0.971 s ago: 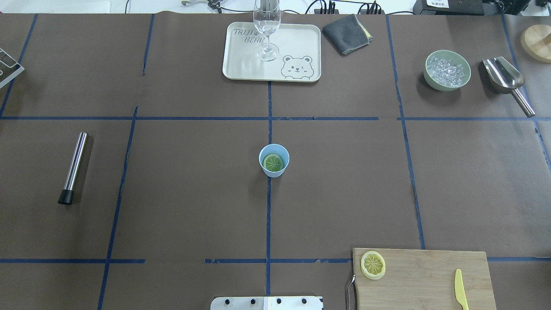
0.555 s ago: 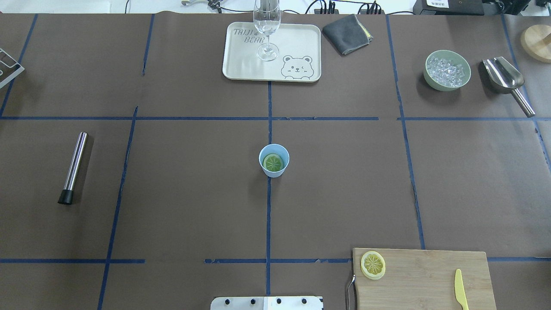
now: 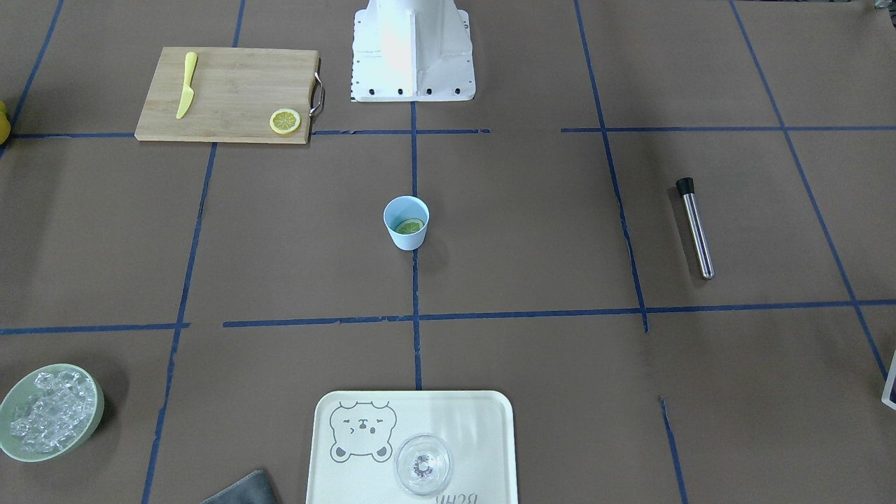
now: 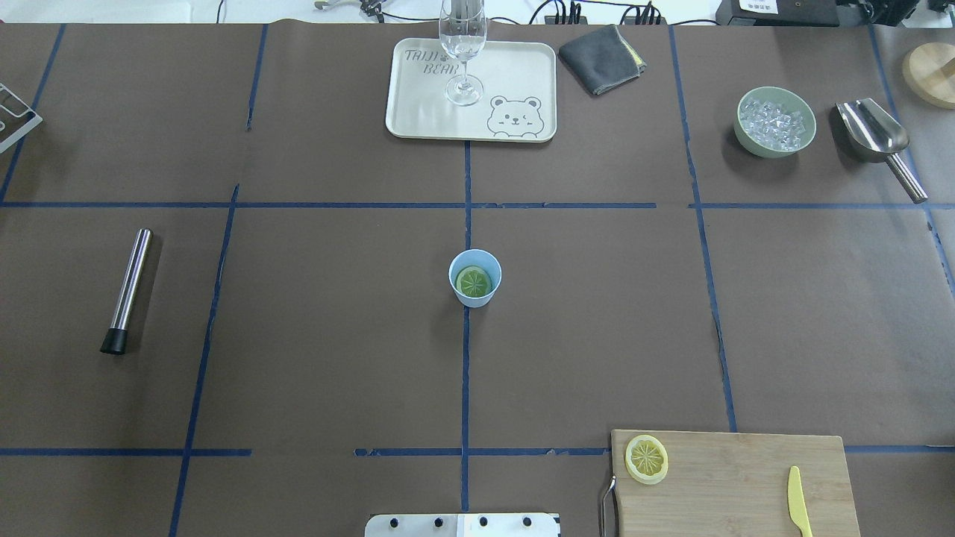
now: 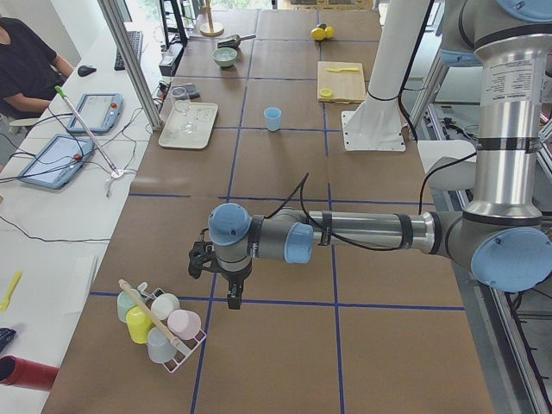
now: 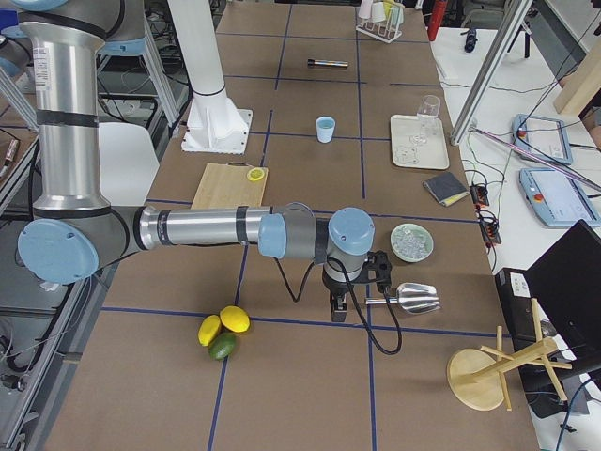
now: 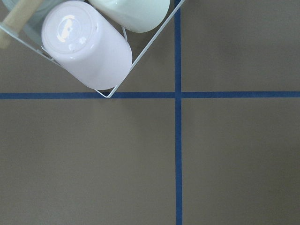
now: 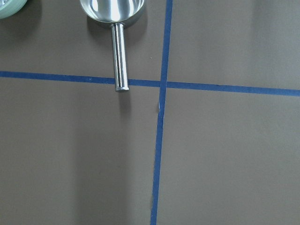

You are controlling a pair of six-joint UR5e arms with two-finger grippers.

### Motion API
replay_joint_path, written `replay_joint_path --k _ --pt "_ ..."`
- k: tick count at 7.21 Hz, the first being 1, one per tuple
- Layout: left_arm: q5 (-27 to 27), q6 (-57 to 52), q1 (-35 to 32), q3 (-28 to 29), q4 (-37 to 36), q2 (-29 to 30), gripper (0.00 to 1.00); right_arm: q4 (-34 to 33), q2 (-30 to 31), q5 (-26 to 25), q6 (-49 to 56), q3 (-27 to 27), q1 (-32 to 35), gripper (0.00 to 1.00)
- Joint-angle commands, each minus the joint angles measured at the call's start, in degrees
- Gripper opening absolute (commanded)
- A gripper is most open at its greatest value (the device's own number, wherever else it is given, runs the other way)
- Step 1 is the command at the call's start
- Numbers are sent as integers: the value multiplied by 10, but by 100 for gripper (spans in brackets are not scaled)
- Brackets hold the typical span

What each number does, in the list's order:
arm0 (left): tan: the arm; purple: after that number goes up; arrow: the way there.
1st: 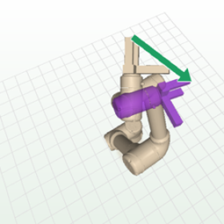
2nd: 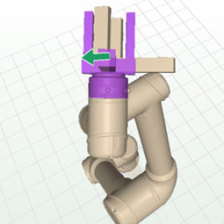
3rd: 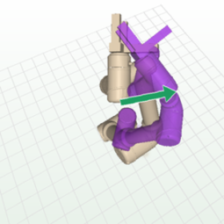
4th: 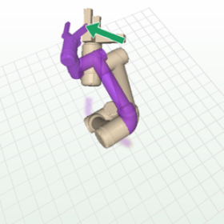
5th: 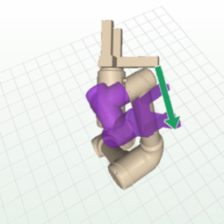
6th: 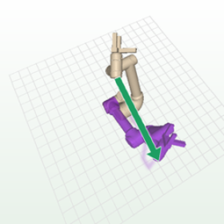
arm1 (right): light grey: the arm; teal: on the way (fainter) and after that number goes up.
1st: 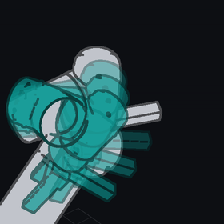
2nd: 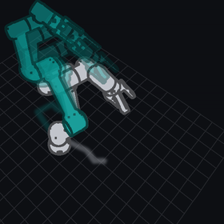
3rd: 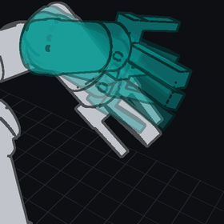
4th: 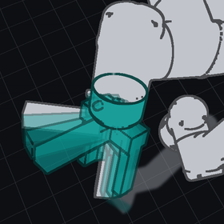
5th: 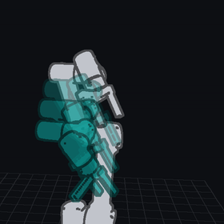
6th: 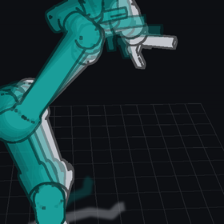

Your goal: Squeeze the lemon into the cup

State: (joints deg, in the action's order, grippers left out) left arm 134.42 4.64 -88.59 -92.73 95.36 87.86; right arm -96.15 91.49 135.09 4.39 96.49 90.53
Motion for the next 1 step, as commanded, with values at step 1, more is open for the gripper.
replay_joint_path --k 1 --pt "0 -1 0 0 0 0 100 0 0 0 0 1 0 100"
